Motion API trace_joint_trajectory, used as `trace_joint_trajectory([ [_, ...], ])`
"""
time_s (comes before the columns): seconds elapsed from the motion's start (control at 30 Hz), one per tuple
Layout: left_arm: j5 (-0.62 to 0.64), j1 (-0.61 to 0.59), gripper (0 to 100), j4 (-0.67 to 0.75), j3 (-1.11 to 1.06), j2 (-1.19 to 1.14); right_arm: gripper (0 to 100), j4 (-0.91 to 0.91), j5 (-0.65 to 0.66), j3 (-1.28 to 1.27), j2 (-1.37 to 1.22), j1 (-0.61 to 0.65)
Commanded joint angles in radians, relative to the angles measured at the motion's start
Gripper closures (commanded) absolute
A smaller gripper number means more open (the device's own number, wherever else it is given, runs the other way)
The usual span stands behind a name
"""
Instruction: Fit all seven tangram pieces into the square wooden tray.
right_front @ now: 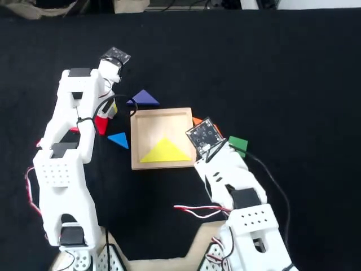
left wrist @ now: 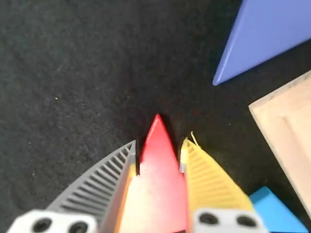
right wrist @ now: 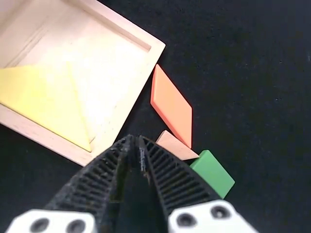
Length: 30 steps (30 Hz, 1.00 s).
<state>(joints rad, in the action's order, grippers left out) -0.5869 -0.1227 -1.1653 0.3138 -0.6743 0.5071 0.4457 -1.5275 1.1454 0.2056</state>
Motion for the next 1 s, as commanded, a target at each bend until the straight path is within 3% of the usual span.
trace_joint_trajectory([
  [0.0, -0.006, -0.015, 84, -0.005, 0.016, 0.015, 98.6, -0.017, 0.009, 0.004, 0.016, 0.017],
  [0.17, -0.035, -0.062, 70, -0.169, 0.148, 0.098, 98.6, -0.017, 0.009, 0.004, 0.016, 0.017],
  [0.3, -0.279, -0.077, 69, -0.362, 0.249, 0.166, 98.6, -0.017, 0.009, 0.004, 0.016, 0.017],
  [0.37, -0.315, -0.077, 69, -0.416, 0.278, 0.175, 98.6, -0.017, 0.009, 0.004, 0.016, 0.017],
  [0.57, -0.328, -0.079, 67, -0.411, 0.277, 0.11, 98.6, -0.017, 0.009, 0.002, 0.015, 0.017],
  [0.73, -0.4, -0.084, 66, -0.33, 0.268, -0.011, 98.6, -0.017, 0.011, 0.002, 0.015, 0.015],
  [0.97, -0.407, -0.114, 66, -0.241, 0.278, -0.11, 98.6, -0.017, 0.051, 0.002, 0.015, 0.015],
])
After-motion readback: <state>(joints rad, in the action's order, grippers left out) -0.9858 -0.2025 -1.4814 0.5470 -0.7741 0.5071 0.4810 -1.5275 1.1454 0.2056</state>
